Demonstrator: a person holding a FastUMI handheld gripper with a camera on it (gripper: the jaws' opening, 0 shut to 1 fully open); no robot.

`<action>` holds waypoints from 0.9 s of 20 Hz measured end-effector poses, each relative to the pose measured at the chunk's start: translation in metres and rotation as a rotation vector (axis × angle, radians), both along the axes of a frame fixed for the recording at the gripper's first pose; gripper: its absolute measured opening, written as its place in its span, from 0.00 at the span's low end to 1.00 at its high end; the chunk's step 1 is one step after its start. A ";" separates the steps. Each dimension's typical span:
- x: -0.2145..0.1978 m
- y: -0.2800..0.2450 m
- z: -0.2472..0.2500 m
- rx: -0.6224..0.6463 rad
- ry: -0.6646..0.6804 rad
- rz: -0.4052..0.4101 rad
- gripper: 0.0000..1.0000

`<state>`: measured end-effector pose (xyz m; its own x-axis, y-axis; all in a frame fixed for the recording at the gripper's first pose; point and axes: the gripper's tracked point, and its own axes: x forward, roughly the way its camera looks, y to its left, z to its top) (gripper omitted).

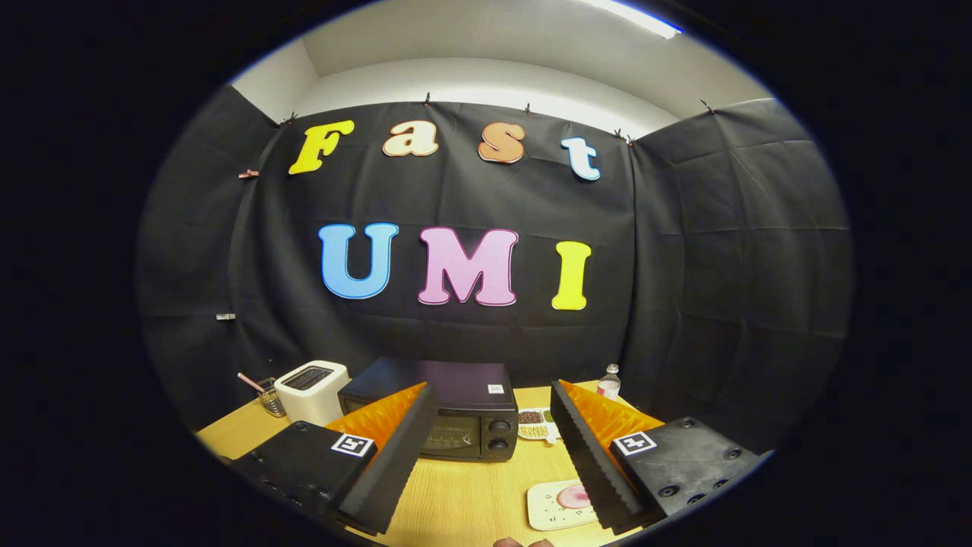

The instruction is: Open the toaster oven, put the food inside, and close the toaster oven door.

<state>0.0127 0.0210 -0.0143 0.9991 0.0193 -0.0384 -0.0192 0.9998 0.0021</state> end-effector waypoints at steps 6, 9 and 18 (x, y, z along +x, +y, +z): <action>0.017 0.016 -0.017 0.007 0.054 0.016 0.98; 0.034 0.029 -0.025 0.014 0.079 0.016 0.98; 0.115 0.105 -0.074 0.061 0.181 0.063 0.99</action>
